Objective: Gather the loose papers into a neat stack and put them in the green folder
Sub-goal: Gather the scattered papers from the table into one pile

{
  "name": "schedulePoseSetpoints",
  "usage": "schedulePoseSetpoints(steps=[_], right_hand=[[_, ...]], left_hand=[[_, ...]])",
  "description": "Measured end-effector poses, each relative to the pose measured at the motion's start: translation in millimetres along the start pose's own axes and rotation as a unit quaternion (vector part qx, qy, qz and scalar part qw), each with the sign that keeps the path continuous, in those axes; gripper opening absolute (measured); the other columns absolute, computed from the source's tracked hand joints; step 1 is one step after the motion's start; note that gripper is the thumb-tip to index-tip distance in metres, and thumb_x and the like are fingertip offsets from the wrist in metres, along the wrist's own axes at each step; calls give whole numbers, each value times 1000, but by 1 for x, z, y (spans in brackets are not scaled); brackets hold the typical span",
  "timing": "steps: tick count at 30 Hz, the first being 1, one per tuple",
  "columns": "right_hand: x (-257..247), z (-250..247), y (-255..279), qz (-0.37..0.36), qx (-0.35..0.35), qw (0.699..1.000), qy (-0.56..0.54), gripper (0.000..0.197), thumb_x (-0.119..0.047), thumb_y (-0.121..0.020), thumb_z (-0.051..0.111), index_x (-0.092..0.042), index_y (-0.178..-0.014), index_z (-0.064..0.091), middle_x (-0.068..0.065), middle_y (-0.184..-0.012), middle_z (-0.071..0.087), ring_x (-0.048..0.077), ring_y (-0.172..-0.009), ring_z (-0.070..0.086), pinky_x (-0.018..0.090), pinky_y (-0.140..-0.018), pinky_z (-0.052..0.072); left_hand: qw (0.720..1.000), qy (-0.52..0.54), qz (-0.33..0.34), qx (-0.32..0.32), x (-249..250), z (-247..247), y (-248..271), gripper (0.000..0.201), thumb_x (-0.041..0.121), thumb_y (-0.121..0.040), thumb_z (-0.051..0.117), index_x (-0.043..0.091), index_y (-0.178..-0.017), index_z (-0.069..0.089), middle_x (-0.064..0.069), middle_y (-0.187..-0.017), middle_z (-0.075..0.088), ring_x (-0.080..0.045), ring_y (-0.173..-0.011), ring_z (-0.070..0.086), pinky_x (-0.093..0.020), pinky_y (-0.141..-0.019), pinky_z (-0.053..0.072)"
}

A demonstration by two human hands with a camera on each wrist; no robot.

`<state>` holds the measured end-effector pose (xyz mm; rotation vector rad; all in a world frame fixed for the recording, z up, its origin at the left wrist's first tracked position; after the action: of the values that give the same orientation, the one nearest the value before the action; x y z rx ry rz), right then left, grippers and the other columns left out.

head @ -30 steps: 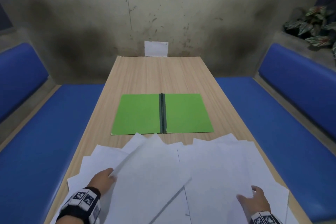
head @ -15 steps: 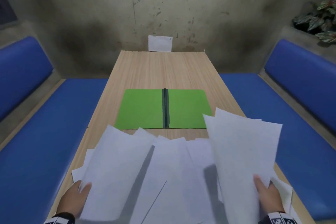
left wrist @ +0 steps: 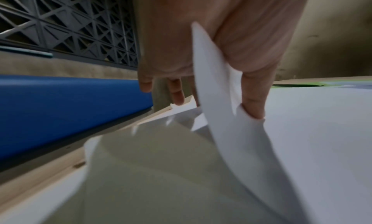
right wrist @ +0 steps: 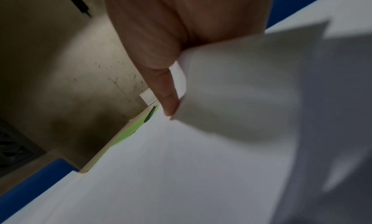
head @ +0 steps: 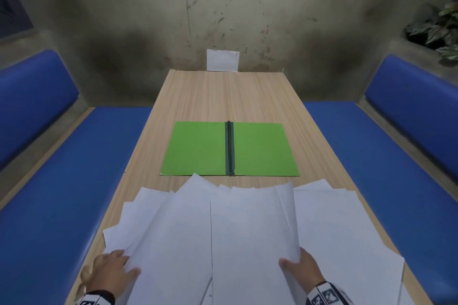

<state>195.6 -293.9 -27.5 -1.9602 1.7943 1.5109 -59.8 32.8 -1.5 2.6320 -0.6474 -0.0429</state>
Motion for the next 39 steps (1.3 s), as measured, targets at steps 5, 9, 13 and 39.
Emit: schedulePoseSetpoints(steps=[5, 9, 13, 39], right_hand=[[-2, 10, 0, -4, -15, 1000, -11, 37, -8, -74, 68, -15, -104, 47, 8, -101, 58, 23, -93, 56, 27, -80, 43], [0, 2, 2, -6, 10, 1000, -3, 20, -6, -80, 59, -7, -100, 57, 11, -94, 59, 24, -89, 56, 26, -76, 41], [6, -23, 2, -4, 83, 995, -62, 34, 2, -83, 56, 7, -116, 58, 23, -107, 63, 26, -94, 55, 28, -81, 39], [-57, -9, 43, -116, -21, 934, -336, 63, -60, -74, 62, -32, -128, 48, -9, -132, 55, 14, -126, 47, 44, -112, 31]], left_hand=[[993, 109, 42, -32, 4, 6, 0, 42, 37, -82, 57, 22, -122, 53, -3, -120, 58, -20, -110, 54, -30, -85, 41], [972, 229, 49, -15, 2, -10, 4, 39, 9, -77, 64, 21, -110, 45, -11, -102, 62, -25, -86, 59, -28, -65, 39], [950, 309, 42, 19, -11, -32, -1, 58, 3, -73, 71, 14, -126, 50, -15, -108, 62, -26, -96, 54, -34, -80, 39], [760, 638, 101, -75, 121, -23, 50, 48, 7, -77, 71, 13, -114, 42, -17, -103, 68, -33, -94, 65, -43, -85, 50]])
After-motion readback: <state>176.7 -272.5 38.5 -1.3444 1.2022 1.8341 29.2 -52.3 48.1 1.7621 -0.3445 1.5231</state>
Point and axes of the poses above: each hand's wrist, its own y-axis away from the middle knuckle, its own z-axis out of the palm, x = y × z, the point moved 2 cm from there along -y, towards the middle knuckle
